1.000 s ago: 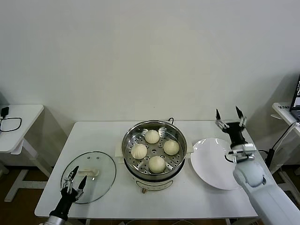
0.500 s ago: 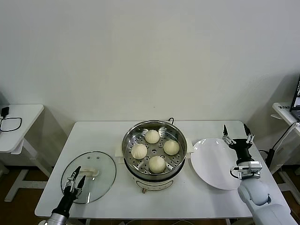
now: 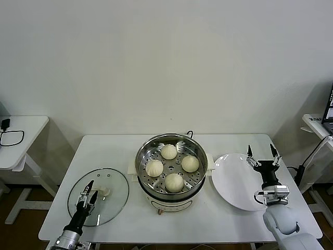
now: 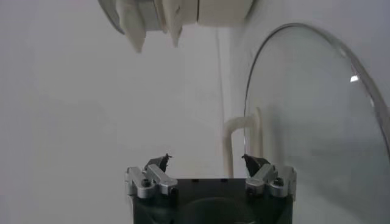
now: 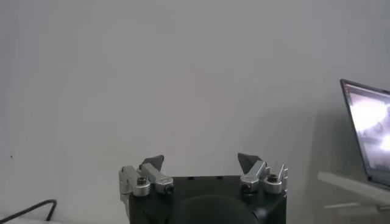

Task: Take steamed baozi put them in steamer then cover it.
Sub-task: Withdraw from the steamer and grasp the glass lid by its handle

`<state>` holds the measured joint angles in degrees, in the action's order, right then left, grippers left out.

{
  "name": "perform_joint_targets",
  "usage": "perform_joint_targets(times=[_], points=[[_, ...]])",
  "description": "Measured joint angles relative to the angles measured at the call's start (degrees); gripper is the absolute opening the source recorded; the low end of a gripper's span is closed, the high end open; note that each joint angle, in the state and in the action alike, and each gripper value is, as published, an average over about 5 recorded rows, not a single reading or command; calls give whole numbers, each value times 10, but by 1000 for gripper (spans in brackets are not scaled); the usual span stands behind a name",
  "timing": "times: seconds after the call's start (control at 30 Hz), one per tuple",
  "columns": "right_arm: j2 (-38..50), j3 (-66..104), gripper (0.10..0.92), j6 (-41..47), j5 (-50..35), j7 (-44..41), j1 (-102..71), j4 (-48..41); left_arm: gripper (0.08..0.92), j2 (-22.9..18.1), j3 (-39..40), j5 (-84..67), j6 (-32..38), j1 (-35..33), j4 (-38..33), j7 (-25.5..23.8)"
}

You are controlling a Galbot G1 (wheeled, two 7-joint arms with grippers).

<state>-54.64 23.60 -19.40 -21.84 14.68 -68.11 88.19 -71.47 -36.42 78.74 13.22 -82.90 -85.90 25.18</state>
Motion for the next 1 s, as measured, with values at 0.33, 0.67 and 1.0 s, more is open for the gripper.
perform_joint_targets(times=[0.33, 0.67, 1.0], points=[[-5, 2, 823, 0, 7, -3, -7, -5, 823, -9, 14, 7, -11, 24, 6, 0], [-12, -1, 823, 0, 11, -8, -10, -6, 788, -8, 22, 9, -17, 49, 27, -9], [-24, -2, 823, 0, 14, -13, -19, -8, 498, -12, 24, 0, -16, 58, 40, -13]])
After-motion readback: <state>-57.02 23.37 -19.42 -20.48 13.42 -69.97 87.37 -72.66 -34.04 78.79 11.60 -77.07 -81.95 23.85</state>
